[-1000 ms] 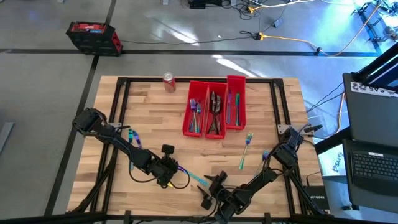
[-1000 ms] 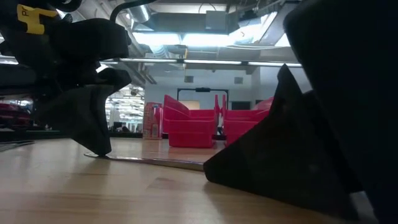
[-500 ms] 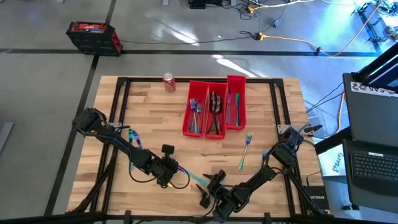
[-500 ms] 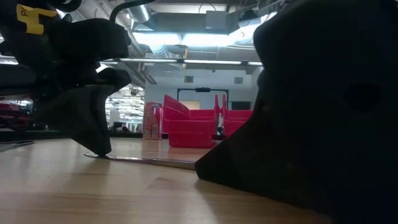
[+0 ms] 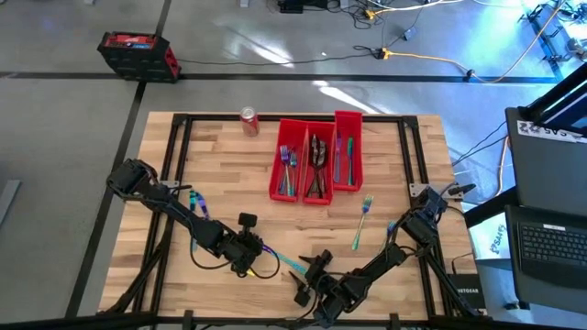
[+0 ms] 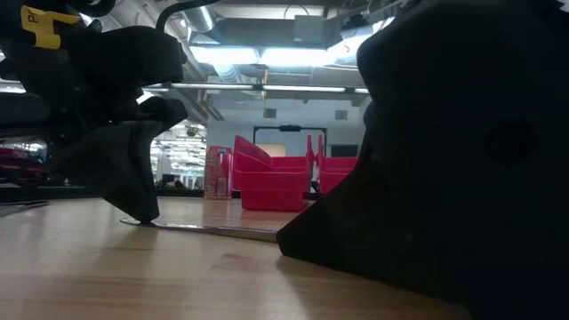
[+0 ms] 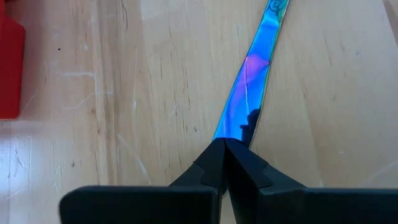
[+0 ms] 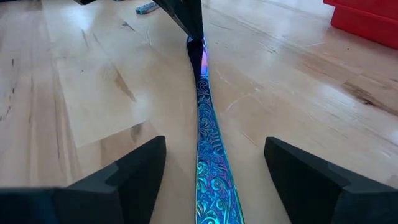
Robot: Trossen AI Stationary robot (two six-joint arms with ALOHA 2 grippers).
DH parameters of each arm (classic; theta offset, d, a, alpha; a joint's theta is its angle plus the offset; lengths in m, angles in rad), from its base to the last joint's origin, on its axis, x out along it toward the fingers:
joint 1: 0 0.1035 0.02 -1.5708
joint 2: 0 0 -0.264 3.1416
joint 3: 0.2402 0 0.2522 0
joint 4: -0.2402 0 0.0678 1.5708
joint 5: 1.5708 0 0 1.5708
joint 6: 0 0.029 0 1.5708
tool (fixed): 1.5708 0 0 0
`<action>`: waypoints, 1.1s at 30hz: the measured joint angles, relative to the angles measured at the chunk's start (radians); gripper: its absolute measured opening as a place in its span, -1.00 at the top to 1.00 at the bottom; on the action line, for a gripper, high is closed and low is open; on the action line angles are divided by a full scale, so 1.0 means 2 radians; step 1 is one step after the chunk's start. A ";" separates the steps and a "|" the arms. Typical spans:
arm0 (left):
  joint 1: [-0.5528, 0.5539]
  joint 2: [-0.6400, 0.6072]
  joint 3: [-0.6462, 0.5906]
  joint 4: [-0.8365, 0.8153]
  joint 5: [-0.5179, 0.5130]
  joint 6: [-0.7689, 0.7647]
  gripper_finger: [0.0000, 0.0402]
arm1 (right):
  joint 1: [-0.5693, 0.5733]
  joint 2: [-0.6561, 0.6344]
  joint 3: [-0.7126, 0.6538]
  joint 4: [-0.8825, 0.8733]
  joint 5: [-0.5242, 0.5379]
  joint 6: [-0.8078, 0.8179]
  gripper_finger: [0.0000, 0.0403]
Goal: Sort silverware
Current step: Put the right purple table knife into the right red bin
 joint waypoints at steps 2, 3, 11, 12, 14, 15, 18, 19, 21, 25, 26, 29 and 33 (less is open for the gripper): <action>0.000 0.000 0.000 0.000 0.000 0.000 1.00 | 0.000 0.000 0.000 -0.001 -0.001 0.000 -0.27; 0.000 0.000 0.000 0.000 0.000 0.001 1.00 | 0.000 0.000 0.000 -0.001 -0.002 0.001 -0.25; 0.000 0.000 0.000 0.000 -0.001 0.000 1.00 | -0.001 0.000 0.000 -0.006 -0.010 0.007 0.03; 0.000 0.000 0.000 0.000 -0.001 0.000 1.00 | -0.001 0.000 0.000 -0.006 -0.010 0.008 0.06; 0.000 0.000 0.000 0.000 -0.001 0.000 1.00 | -0.001 0.000 0.000 -0.006 -0.010 0.008 0.11; 0.000 0.000 0.000 0.000 -0.002 0.000 1.00 | -0.001 0.000 0.000 -0.006 -0.010 0.008 0.13; 0.000 0.000 0.000 0.000 -0.002 0.000 1.00 | -0.001 0.000 0.000 -0.006 -0.011 0.008 0.18; 0.000 0.000 0.000 0.000 -0.002 0.000 1.00 | -0.001 0.000 0.000 -0.006 -0.011 0.008 0.20; 0.000 0.000 0.000 0.000 -0.002 -0.001 1.00 | -0.001 0.000 0.000 -0.007 -0.012 0.009 0.25; 0.000 0.000 0.000 0.000 -0.002 -0.003 1.00 | -0.001 -0.001 0.000 -0.015 -0.024 0.009 0.32; 0.000 0.000 0.000 0.000 -0.002 -0.003 1.00 | -0.001 -0.001 0.000 -0.017 -0.025 0.010 0.33; 0.000 0.000 0.000 0.000 -0.002 -0.003 1.00 | -0.001 -0.001 0.000 -0.021 -0.028 0.010 0.37; 0.000 0.000 0.000 0.000 -0.002 -0.003 1.00 | -0.001 -0.001 0.000 -0.022 -0.029 0.010 0.46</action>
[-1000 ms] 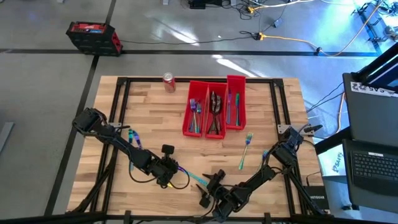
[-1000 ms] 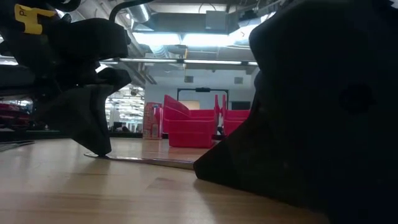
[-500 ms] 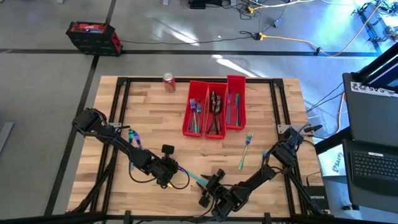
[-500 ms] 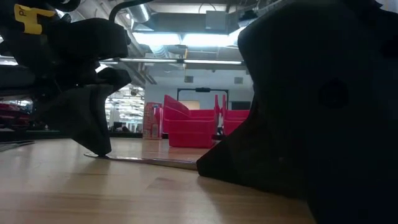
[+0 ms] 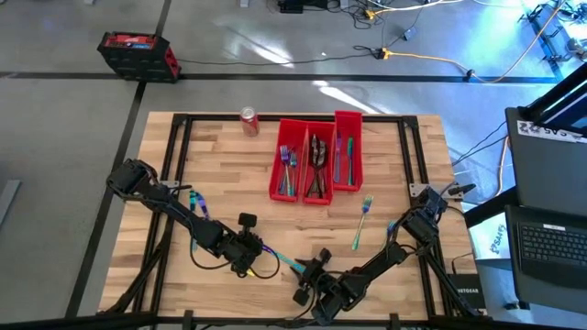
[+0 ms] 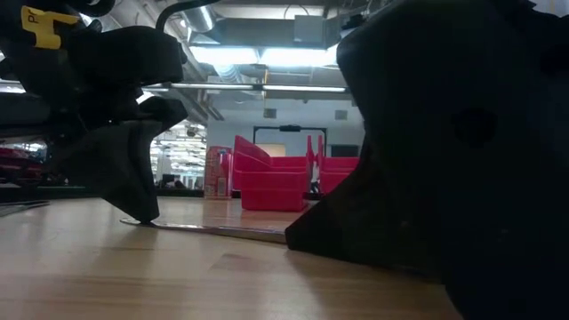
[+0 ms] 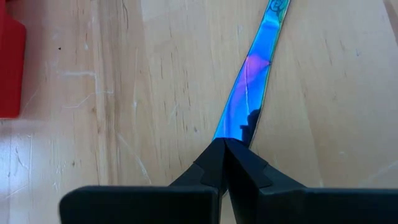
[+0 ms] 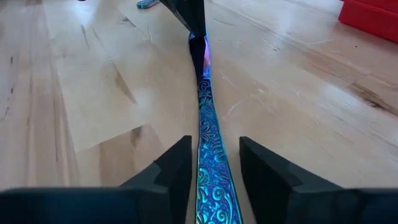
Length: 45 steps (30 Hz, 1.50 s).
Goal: Sort silverware
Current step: Put the right purple table knife into the right red bin
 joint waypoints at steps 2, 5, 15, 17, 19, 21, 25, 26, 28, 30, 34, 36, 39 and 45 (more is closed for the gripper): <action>0.000 0.000 0.000 0.000 0.000 -0.001 1.00 | 0.000 0.000 0.000 -0.001 -0.001 0.000 0.52; 0.000 0.000 0.000 0.000 -0.001 -0.003 1.00 | 0.000 0.000 -0.004 0.001 -0.001 0.001 0.63; 0.000 0.000 0.000 0.001 -0.005 0.003 1.00 | 0.001 -0.002 -0.013 0.006 -0.002 0.024 0.74; 0.000 0.000 0.000 0.001 -0.005 0.006 1.00 | 0.001 -0.002 -0.013 0.007 -0.002 0.024 0.73; 0.000 0.000 0.000 0.001 -0.005 0.004 1.00 | 0.001 -0.002 -0.013 0.007 -0.002 0.024 0.75; 0.000 0.000 0.000 0.001 -0.010 0.003 1.00 | 0.001 -0.002 -0.013 0.008 -0.002 0.024 0.75; 0.000 0.000 0.000 0.005 -0.013 0.003 1.00 | 0.001 -0.002 -0.014 0.017 0.001 0.022 0.75; 0.000 0.000 0.000 0.008 -0.013 0.003 1.00 | 0.001 -0.001 -0.013 0.017 0.002 0.023 0.75; 0.001 0.000 0.000 0.015 -0.013 0.001 1.00 | 0.001 -0.001 -0.008 0.013 0.003 0.022 0.75; 0.001 -0.001 0.010 0.013 -0.012 -0.001 1.00 | 0.001 0.000 -0.002 0.012 0.007 0.022 0.75; 0.000 -0.010 0.029 0.021 0.000 0.017 1.00 | 0.001 0.000 0.002 0.013 0.012 0.023 0.75; 0.003 -0.014 0.040 0.023 -0.002 0.026 1.00 | 0.001 0.000 0.002 0.014 0.013 0.024 0.75; 0.006 -0.013 0.054 0.018 -0.007 0.042 1.00 | 0.001 0.000 0.002 0.015 0.015 0.024 0.75; 0.004 -0.031 0.069 0.014 -0.010 0.065 1.00 | 0.002 0.001 0.003 0.018 0.020 0.024 0.75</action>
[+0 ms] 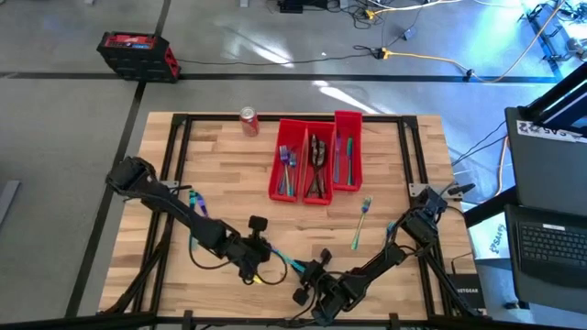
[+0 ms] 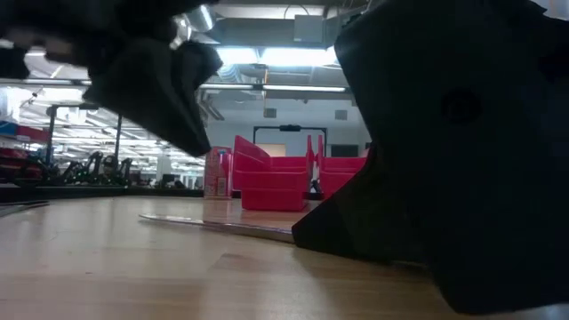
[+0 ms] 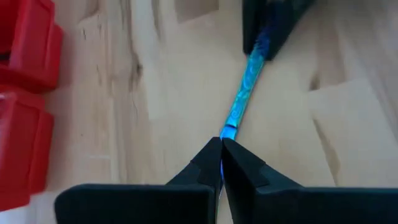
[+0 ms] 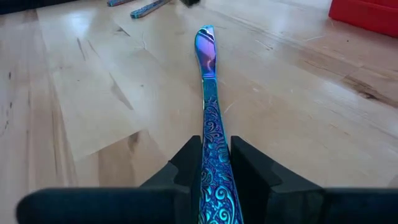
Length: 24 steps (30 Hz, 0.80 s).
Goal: Sort silverware
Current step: Put the right purple table knife into the right red bin
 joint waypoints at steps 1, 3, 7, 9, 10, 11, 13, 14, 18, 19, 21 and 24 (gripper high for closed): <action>0.000 -0.007 0.000 -0.001 -0.003 -0.001 1.00 | 0.001 0.000 0.000 0.000 0.000 0.000 0.75; 0.001 -0.029 0.000 0.000 -0.006 -0.011 1.00 | 0.003 0.000 0.000 0.001 0.002 0.000 0.75; 0.002 -0.077 0.001 0.012 -0.028 -0.007 1.00 | 0.006 -0.004 0.000 0.000 0.002 0.000 0.75; 0.003 -0.100 0.001 0.011 -0.043 0.004 1.00 | 0.006 -0.007 0.000 -0.001 -0.001 0.000 0.75; 0.004 -0.110 0.001 0.009 -0.049 0.007 1.00 | 0.006 -0.008 0.002 -0.003 -0.002 0.000 0.75; 0.004 -0.119 0.001 0.008 -0.056 0.012 1.00 | 0.005 -0.010 0.003 -0.007 -0.003 -0.001 0.75; 0.005 -0.137 0.001 0.008 -0.061 0.017 1.00 | 0.005 -0.011 0.007 -0.010 -0.008 -0.006 0.75; 0.005 -0.145 0.001 0.008 -0.061 0.017 1.00 | 0.005 -0.011 0.010 -0.010 -0.010 -0.012 0.75; 0.004 -0.165 0.001 0.008 -0.064 0.018 1.00 | 0.006 -0.012 0.020 -0.007 -0.021 -0.015 0.75; 0.004 -0.167 0.001 0.008 -0.064 0.018 1.00 | 0.006 -0.012 0.023 -0.008 -0.022 -0.017 0.75; 0.004 -0.168 0.001 0.008 -0.064 0.020 1.00 | 0.007 -0.012 0.027 -0.008 -0.025 -0.021 0.75; 0.004 -0.168 0.001 0.007 -0.064 0.026 1.00 | 0.006 -0.012 0.035 -0.014 -0.022 -0.027 0.75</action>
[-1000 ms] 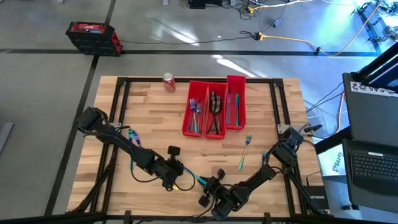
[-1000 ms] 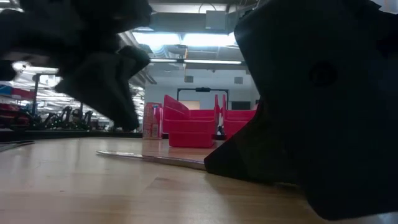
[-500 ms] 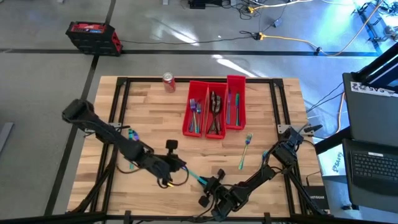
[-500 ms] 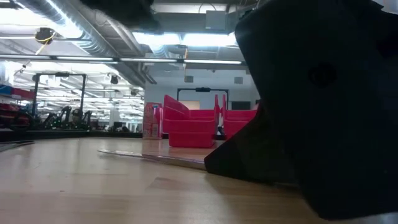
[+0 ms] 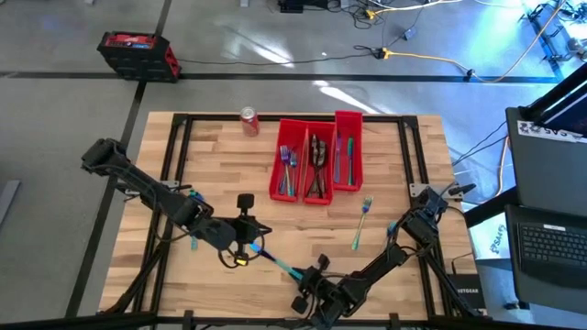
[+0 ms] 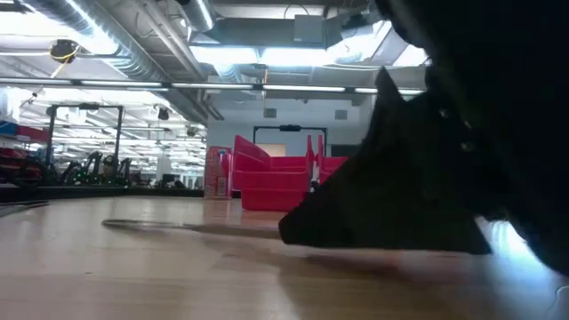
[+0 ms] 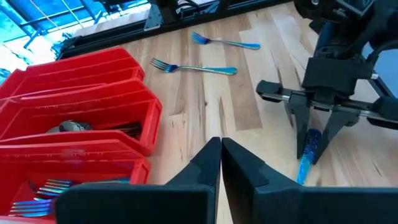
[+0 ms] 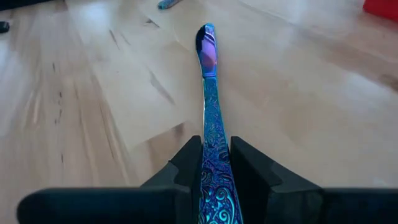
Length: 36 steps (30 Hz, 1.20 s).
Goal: Sort silverware
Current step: Put the right purple table knife into the right red bin
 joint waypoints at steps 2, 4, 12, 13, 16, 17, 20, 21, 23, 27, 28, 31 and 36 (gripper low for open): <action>0.000 0.000 0.000 0.000 0.000 0.000 1.00 | 0.000 0.000 0.008 -0.015 0.005 0.000 0.75; 0.000 0.000 0.000 0.000 0.000 0.000 1.00 | -0.001 -0.001 0.016 -0.031 0.005 0.000 0.75; 0.000 0.000 0.000 0.002 -0.015 -0.009 1.00 | -0.003 -0.002 0.067 -0.111 0.017 0.016 0.76; 0.000 0.000 0.000 0.002 -0.017 -0.009 1.00 | -0.004 -0.002 0.075 -0.127 0.017 0.025 0.76; 0.000 0.000 0.000 0.003 -0.018 -0.010 1.00 | -0.004 -0.002 0.096 -0.165 0.007 0.027 0.76; 0.000 0.000 0.000 0.003 -0.018 -0.010 1.00 | -0.004 -0.003 0.102 -0.177 0.007 0.029 0.76; 0.000 0.000 0.000 0.004 -0.018 -0.018 1.00 | -0.004 -0.003 0.119 -0.212 0.007 0.042 0.76; 0.000 0.000 0.000 0.004 -0.018 -0.019 1.00 | -0.004 -0.003 0.124 -0.222 0.007 0.050 0.76; 0.000 0.000 0.000 0.004 -0.018 -0.021 1.00 | -0.004 -0.003 0.132 -0.242 0.007 0.059 0.76; 0.000 0.000 0.000 0.004 -0.021 -0.021 1.00 | -0.003 -0.008 0.138 -0.279 0.006 0.095 0.76; 0.000 0.000 0.000 0.004 -0.026 -0.020 1.00 | -0.003 -0.012 0.138 -0.289 0.006 0.105 0.76; -0.001 0.000 0.000 0.004 -0.039 -0.013 1.00 | 0.001 -0.027 0.138 -0.327 0.007 0.136 0.76; -0.001 0.000 0.000 0.003 -0.056 -0.009 1.00 | 0.009 -0.051 0.138 -0.408 0.028 0.195 0.76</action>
